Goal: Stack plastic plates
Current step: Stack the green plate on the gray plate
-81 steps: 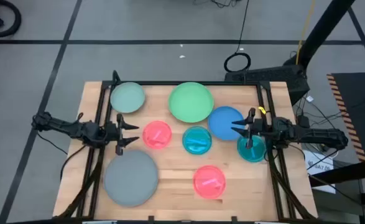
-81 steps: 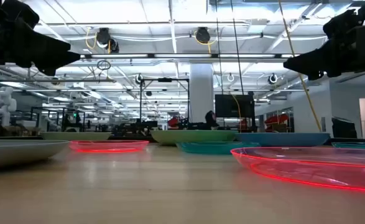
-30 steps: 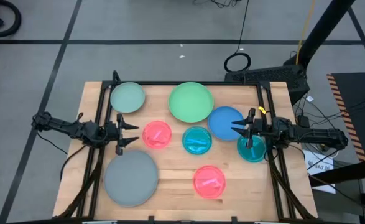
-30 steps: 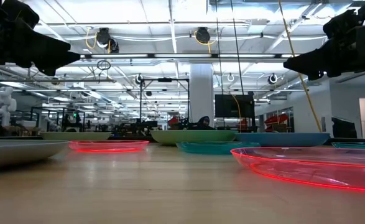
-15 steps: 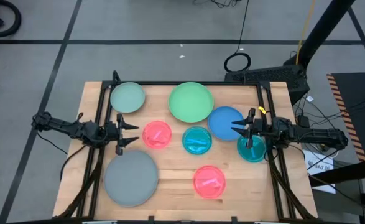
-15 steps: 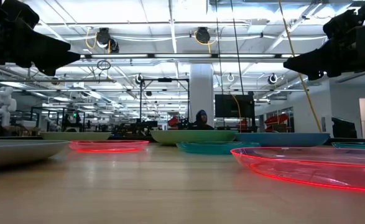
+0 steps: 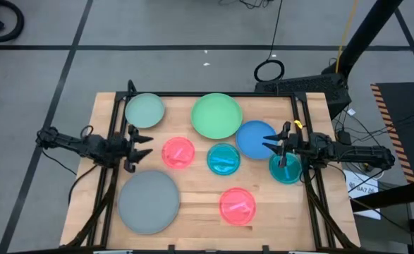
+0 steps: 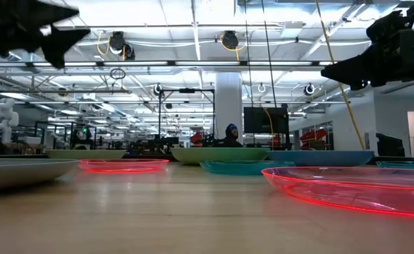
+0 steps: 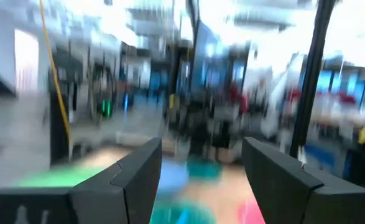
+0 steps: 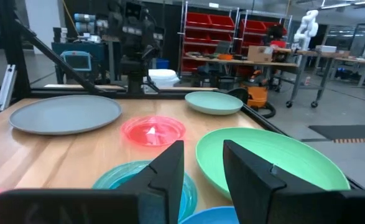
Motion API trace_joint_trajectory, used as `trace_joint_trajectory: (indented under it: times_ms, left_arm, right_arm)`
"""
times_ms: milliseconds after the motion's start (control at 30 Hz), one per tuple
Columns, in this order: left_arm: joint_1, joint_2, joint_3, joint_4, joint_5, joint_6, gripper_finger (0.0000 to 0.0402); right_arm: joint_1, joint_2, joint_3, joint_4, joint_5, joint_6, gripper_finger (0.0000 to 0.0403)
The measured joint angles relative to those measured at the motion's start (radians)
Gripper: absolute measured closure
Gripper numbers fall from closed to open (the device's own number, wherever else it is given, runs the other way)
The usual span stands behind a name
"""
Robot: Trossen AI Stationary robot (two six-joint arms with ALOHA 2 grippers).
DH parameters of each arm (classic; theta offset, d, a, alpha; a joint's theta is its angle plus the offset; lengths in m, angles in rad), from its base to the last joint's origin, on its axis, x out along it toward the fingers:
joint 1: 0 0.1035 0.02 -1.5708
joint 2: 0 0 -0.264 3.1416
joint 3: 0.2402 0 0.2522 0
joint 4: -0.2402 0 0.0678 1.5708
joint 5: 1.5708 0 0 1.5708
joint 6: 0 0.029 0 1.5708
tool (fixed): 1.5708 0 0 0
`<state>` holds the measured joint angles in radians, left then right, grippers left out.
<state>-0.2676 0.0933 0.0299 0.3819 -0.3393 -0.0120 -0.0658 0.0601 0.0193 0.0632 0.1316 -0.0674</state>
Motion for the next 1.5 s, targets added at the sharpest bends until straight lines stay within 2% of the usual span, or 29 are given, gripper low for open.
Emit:
trace_joint_trajectory:
  times_ms: [100, 200, 367, 500, 567, 633, 800, 867, 1100, 1233, 1333, 1500]
  left_arm:
    - [0.000, 0.000, 0.000, 0.140, -0.001, 0.034, 0.0174]
    - [0.000, 0.006, 0.001, 0.237, -0.031, 0.000, 0.0174]
    - [0.000, 0.068, 0.028, 0.202, -0.055, -0.085, 0.0174]
    - [0.000, 0.156, 0.070, 0.192, -0.120, -0.144, 0.0174]
    - [0.000, 0.202, 0.091, 0.189, -0.174, -0.156, 0.0174]
    - [0.000, 0.242, 0.110, 0.180, -0.215, -0.160, 0.0174]
    - [0.000, 0.331, 0.151, 0.112, -0.227, -0.255, 0.0174]
    - [0.000, 0.375, 0.163, 0.112, -0.228, -0.276, 0.0174]
    - [0.055, 0.574, 0.252, 0.101, -0.229, -0.332, 0.0174]
    - [0.114, 0.712, 0.367, -0.003, -0.229, -0.320, 0.0174]
    - [0.175, 0.807, 0.485, -0.148, -0.226, -0.313, 0.0174]
    - [0.292, 0.956, 0.672, -0.413, -0.181, -0.273, 0.0174]
  right_arm:
    - [0.000, 0.000, 0.000, 0.014, -0.001, -0.034, 0.0298]
    - [0.000, 0.000, 0.000, 0.017, -0.001, -0.058, 0.0298]
    - [0.000, 0.000, 0.007, 0.084, 0.001, -0.061, 0.0298]
    - [0.000, 0.000, 0.041, 0.159, 0.133, -0.024, 0.0298]
    - [0.000, 0.001, 0.052, 0.201, 0.157, -0.021, 0.0298]
    - [0.000, -0.001, 0.055, 0.240, 0.135, -0.028, 0.0298]
    - [0.000, 0.001, 0.056, 0.266, -0.017, -0.039, 0.0298]
    - [0.000, 0.002, 0.056, 0.261, -0.048, -0.058, 0.0298]
    - [0.000, 0.002, 0.056, 0.254, -0.055, -0.049, 0.0298]
    - [0.000, 0.002, 0.058, 0.254, -0.055, -0.049, 0.0298]
    - [0.000, 0.002, 0.058, 0.270, -0.050, -0.054, 0.0298]
    - [0.000, 0.005, 0.060, 0.325, 0.055, -0.078, 0.0298]
